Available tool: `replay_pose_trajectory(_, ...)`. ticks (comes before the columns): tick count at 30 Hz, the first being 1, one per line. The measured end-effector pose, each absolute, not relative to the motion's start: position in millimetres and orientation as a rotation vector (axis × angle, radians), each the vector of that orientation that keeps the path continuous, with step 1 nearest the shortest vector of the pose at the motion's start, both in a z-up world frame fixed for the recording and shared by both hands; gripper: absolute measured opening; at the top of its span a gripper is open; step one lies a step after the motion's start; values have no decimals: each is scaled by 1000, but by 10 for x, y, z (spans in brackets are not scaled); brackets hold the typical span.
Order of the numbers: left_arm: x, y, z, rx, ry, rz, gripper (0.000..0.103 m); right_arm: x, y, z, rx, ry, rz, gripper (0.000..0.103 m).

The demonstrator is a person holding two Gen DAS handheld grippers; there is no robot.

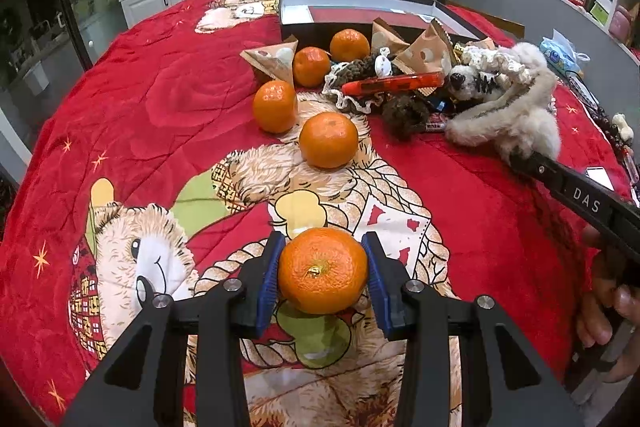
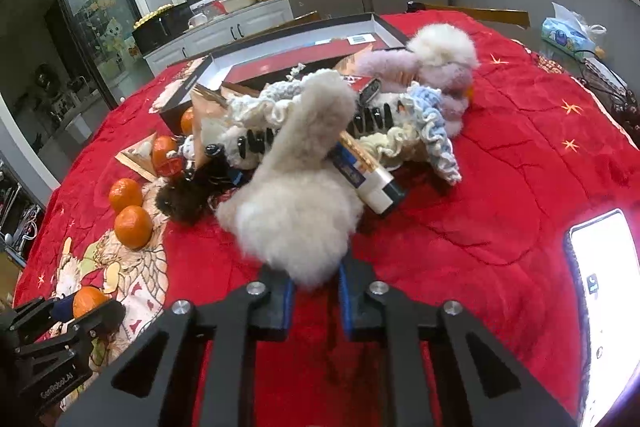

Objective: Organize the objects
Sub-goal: 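Close the left tool on the orange while the right tool grips the beige plush dog, then lift the orange with the left tool while the right tool carries the plush toward the black box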

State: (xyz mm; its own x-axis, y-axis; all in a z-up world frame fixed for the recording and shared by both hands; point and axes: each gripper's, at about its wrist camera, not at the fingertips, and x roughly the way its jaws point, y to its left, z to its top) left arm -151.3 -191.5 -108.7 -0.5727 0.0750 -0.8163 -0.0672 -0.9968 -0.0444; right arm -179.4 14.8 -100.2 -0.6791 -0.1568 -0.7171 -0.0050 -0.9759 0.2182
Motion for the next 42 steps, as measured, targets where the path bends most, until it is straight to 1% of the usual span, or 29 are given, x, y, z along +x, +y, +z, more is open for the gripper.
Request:
replay_pose_trajectory(6,-1491,-1888,-1075,-1400,-9,2707,38,-1733,168,-987,1203,-337,-2779,15)
replay_pose_trajectory(8,-1493,-1892,-1070,-1401,-23,2708,38,-1728,202,-988,1188,-383,-2772,15)
replay_pose_trajectory(10,-1496,-1900,-1057,-1400,-41,2709,38,-1718,243,-988,1167,-434,-2759,16)
replay_pose_trajectory(12,-1503,-1906,-1043,-1397,-48,2709,38,-1701,248,-972,1146,-443,-2758,18)
replay_pose_trajectory(17,-1531,-1903,-1059,-1406,-49,2696,38,-1693,264,-922,1087,-482,-2754,19)
replay_pose_trajectory(19,-1544,-1903,-1084,-1420,-64,2678,38,-1717,260,-931,1093,-493,-2748,28)
replay_pose_trajectory(21,-1555,-1902,-1113,-1434,-76,2661,38,-1720,229,-934,1098,-482,-2751,29)
replay_pose_trajectory(23,-1559,-1899,-1126,-1437,-73,2660,38,-1736,193,-940,1105,-455,-2756,36)
replay_pose_trajectory(24,-1561,-1901,-1127,-1437,-73,2661,38,-1739,185,-943,1104,-447,-2764,47)
replay_pose_trajectory(25,-1565,-1902,-1127,-1436,-74,2661,38,-1740,175,-943,1096,-443,-2774,52)
replay_pose_trajectory(28,-1573,-1908,-1129,-1430,-77,2658,38,-1753,168,-918,1061,-432,-2799,52)
replay_pose_trajectory(35,-1612,-1907,-1142,-1434,-69,2651,38,-1839,149,-992,1117,-407,-2777,52)
replay_pose_trajectory(36,-1611,-1907,-1143,-1433,-71,2652,38,-1836,156,-989,1111,-415,-2775,49)
replay_pose_trajectory(37,-1610,-1906,-1143,-1432,-72,2652,38,-1835,169,-992,1111,-423,-2774,41)
replay_pose_trajectory(38,-1611,-1903,-1141,-1432,-72,2652,38,-1840,175,-998,1125,-419,-2773,38)
replay_pose_trajectory(42,-1621,-1880,-1129,-1430,-67,2646,38,-1819,176,-984,1136,-400,-2775,33)
